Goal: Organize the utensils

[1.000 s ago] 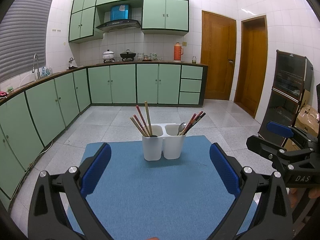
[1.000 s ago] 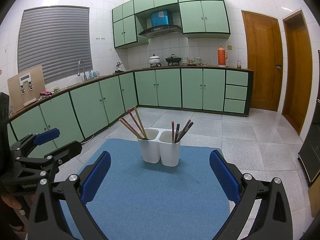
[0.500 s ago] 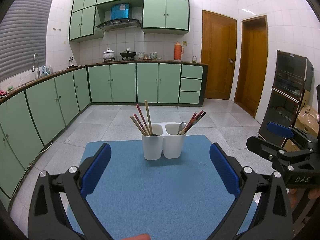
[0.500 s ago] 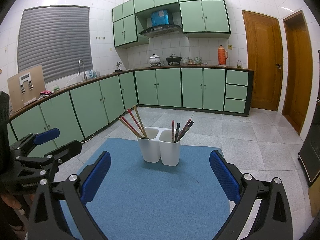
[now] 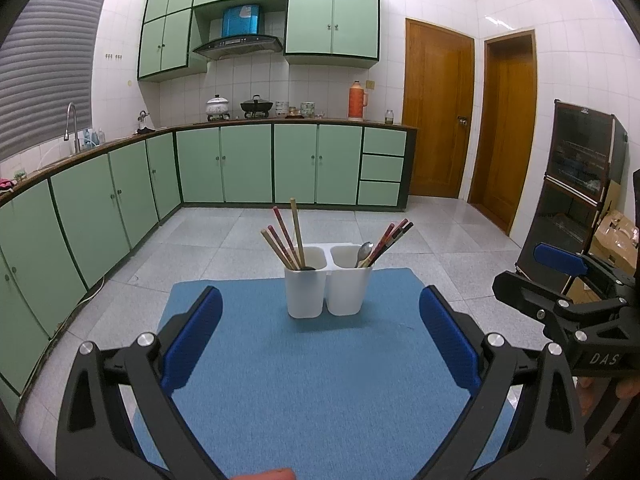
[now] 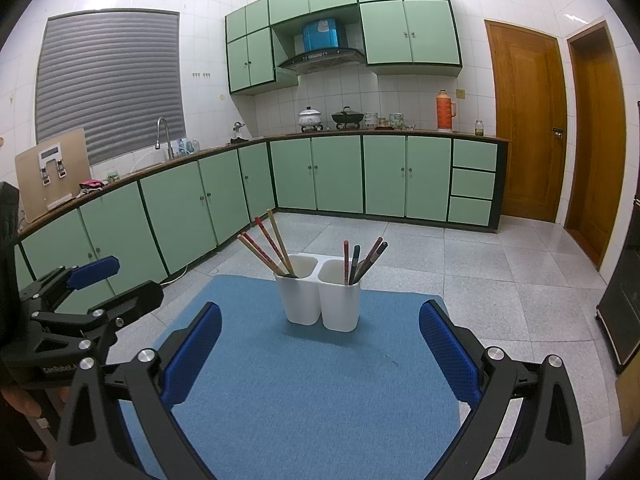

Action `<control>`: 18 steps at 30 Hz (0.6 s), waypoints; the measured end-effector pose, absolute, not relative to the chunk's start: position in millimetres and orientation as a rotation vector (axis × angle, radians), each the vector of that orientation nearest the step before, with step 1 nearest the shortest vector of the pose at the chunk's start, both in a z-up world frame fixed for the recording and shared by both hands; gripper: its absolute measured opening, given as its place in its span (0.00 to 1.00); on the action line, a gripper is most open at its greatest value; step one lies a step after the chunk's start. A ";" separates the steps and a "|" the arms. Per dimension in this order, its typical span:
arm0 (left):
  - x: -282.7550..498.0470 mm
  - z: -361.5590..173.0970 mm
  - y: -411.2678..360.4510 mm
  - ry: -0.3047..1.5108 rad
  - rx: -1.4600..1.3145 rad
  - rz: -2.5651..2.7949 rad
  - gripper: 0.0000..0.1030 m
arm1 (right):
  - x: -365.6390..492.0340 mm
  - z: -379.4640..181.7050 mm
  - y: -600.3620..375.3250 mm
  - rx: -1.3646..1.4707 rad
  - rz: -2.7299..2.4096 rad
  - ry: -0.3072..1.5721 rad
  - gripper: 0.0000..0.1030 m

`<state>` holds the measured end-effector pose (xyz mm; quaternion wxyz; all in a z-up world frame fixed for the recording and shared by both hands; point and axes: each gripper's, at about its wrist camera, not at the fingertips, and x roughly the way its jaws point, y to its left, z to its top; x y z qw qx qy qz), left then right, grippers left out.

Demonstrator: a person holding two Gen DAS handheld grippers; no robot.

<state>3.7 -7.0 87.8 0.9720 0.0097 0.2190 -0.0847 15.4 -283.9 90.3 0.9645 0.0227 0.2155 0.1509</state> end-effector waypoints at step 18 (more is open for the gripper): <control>2.9 83.2 -5.3 0.450 0.022 -0.170 0.93 | 15.5 91.5 -283.5 0.046 0.304 0.438 0.94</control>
